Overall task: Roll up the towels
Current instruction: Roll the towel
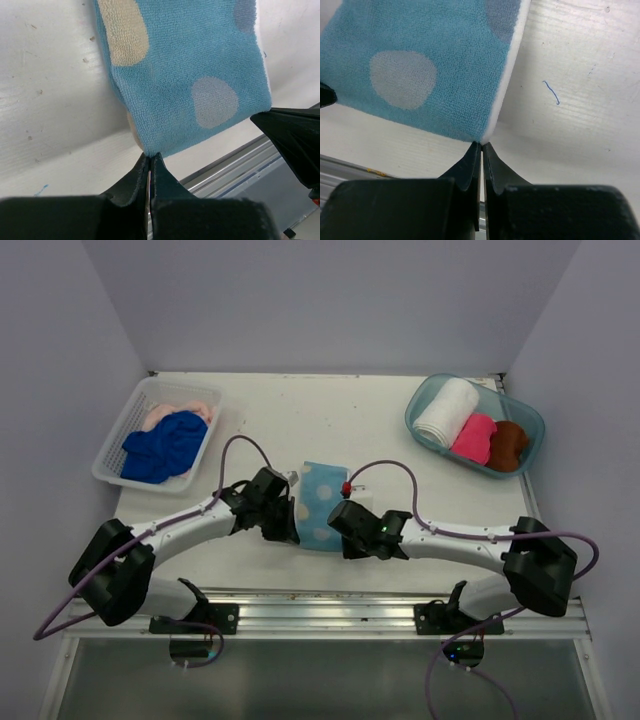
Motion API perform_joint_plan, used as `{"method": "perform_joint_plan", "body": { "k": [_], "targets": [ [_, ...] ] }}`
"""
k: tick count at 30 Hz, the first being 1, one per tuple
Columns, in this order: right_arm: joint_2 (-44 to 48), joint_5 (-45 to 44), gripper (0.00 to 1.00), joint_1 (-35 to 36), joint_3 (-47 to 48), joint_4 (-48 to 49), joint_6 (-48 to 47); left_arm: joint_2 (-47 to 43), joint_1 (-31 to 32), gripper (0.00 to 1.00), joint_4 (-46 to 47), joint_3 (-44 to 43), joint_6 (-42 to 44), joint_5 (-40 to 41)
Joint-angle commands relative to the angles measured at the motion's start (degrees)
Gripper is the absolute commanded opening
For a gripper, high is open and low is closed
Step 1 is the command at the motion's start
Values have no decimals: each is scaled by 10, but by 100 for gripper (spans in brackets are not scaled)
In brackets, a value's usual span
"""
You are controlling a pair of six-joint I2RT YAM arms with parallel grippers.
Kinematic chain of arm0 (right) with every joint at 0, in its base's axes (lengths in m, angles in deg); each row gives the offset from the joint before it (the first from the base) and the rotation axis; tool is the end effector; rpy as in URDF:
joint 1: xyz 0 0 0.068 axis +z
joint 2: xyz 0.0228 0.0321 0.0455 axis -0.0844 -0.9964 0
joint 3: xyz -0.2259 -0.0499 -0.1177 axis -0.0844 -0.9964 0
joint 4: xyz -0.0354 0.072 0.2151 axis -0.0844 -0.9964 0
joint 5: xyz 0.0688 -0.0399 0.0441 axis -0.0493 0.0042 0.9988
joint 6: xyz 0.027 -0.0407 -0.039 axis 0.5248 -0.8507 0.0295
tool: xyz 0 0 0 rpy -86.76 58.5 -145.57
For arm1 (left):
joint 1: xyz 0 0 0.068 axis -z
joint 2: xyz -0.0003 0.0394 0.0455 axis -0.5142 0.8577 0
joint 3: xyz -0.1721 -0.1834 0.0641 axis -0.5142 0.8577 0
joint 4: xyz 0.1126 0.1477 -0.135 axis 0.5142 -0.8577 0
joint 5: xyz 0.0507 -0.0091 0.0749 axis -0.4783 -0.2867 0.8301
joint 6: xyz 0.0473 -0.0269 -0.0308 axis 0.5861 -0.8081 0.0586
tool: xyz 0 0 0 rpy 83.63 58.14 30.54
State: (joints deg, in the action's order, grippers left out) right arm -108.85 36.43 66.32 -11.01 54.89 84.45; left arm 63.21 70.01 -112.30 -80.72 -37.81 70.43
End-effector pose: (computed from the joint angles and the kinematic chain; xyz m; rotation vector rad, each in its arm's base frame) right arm 0.1284 0.2068 0.1836 -0.1484 2.6083 0.3195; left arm 0.1731 -0.1548 0.1764 0.0672 2.8091 -0.7207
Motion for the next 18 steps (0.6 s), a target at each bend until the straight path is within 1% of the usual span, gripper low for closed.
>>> {"method": "perform_joint_plan", "body": {
  "k": [1, 8, 14, 18],
  "targets": [
    [20, -49, 0, 0, 30, -31, -4, -4, -11, 0, -22, -42, 2, -7],
    [3, -78, 0, -4, 69, -41, -18, 24, -19, 0, -34, -80, -2, -13],
    [-23, -76, 0, -34, 88, -32, -50, 48, -30, 0, -36, -109, 7, -7],
    [-47, -68, 0, -58, 102, -22, -71, 67, -35, 0, -23, -108, 7, -2]
  ]
}}
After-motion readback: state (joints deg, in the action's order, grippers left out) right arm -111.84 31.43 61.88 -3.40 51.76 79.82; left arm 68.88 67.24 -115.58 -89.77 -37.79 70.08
